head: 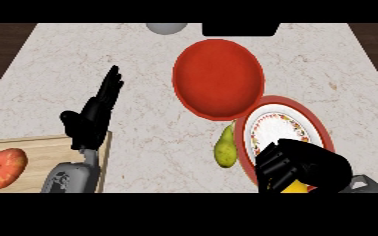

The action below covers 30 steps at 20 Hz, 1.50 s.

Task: Pick the lemon from the plate and place it in the bowl

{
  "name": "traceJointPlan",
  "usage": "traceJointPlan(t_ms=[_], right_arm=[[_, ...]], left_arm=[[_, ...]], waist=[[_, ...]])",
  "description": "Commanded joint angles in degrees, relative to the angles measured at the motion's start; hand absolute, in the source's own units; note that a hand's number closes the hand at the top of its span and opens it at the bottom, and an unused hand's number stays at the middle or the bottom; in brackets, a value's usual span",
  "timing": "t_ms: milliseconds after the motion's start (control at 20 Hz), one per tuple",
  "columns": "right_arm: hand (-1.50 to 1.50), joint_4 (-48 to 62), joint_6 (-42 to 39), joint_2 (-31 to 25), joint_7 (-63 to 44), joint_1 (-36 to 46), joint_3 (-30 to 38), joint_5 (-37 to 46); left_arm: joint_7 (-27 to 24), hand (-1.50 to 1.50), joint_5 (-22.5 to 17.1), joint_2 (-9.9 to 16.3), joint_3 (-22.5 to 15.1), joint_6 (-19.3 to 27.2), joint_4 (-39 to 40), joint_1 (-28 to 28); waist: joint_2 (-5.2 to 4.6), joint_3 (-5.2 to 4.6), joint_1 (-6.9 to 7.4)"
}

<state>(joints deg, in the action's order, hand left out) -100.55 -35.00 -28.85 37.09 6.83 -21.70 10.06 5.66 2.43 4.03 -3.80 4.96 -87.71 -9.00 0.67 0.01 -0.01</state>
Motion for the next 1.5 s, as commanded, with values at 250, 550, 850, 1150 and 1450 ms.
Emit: traceJointPlan(t_ms=[250, 550, 850, 1150, 1450], right_arm=[[1.50, -15.6, -9.6, -16.6, 1.1, 0.7, 15.4, -23.6], [1.50, -18.5, -4.9, -20.0, -18.3, 9.1, 19.8, -42.9], [1.50, -15.1, 2.3, -15.6, -32.7, 21.9, 16.0, -44.9], [1.50, -12.7, 6.3, -7.7, -33.7, 27.0, 11.8, -28.5], [1.50, 4.4, 6.3, -3.3, -24.3, 36.5, 8.5, -9.9]], left_arm=[[0.5, 0.00, -1.4, 1.4, 2.6, -0.7, 0.3, -1.6], [0.1, 0.00, 0.9, -1.0, -0.5, 0.6, -1.6, 0.3], [-1.0, 0.00, 0.3, -0.6, 0.9, -0.7, 1.2, -1.6], [-2.2, 0.00, 0.6, -1.1, -0.3, -1.2, -1.1, 1.6], [-1.4, 0.00, 0.2, 0.6, 1.3, -2.4, 0.1, -0.5]], waist=[[-0.56, -0.06, -0.87], [-0.64, -0.10, 0.22], [-0.72, -0.09, 0.54], [-0.74, -0.05, 0.70], [-1.05, -0.02, 1.62]])
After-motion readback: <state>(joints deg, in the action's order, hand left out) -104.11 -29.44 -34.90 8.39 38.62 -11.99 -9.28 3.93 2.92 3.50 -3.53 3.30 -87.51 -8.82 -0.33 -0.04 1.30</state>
